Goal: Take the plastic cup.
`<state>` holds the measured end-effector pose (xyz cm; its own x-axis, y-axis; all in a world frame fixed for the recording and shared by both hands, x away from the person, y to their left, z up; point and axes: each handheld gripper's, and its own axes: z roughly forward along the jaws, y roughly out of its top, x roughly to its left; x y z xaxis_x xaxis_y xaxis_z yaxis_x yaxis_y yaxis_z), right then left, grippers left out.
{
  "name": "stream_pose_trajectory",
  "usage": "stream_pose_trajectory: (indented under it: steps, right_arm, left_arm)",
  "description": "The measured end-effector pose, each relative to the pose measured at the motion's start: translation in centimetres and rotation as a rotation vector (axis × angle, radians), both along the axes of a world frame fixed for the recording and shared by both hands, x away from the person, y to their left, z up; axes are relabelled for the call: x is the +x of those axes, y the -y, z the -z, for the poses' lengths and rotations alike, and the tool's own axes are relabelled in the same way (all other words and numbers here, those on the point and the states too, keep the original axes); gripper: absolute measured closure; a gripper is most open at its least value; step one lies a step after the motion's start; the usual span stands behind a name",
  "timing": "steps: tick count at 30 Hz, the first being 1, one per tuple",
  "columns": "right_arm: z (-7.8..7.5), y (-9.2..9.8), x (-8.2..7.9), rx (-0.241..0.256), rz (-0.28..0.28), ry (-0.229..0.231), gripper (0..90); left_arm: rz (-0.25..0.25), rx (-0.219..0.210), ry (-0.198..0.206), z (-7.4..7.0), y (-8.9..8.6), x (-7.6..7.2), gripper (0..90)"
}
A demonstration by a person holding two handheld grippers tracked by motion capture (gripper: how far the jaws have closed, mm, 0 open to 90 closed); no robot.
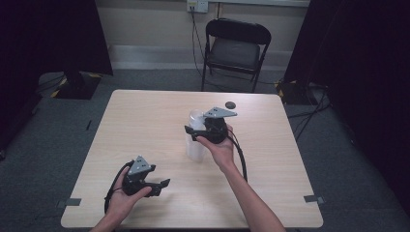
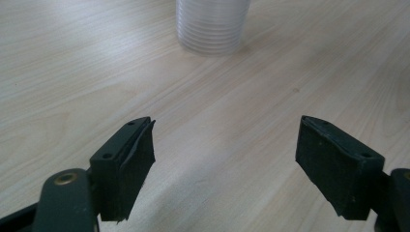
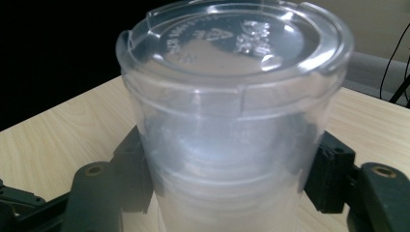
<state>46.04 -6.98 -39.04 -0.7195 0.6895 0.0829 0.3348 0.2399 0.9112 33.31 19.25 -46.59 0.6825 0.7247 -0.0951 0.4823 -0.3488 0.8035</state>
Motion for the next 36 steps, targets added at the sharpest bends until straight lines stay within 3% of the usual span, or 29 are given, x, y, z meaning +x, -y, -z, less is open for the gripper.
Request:
stream_pose_trajectory:
  steps: [17,36]
  right_arm:
    - [-1.3,0.1,0.1,0.02,0.003,0.01,33.3]
    - [-2.4,0.8,-0.1,0.088,0.014,0.02,33.8]
  left_arm:
    - [-0.005,0.002,-0.004,0.1,-0.1,0.1,21.3]
    - [0.003,0.006,-0.013,0.1,0.0,0.1,21.3]
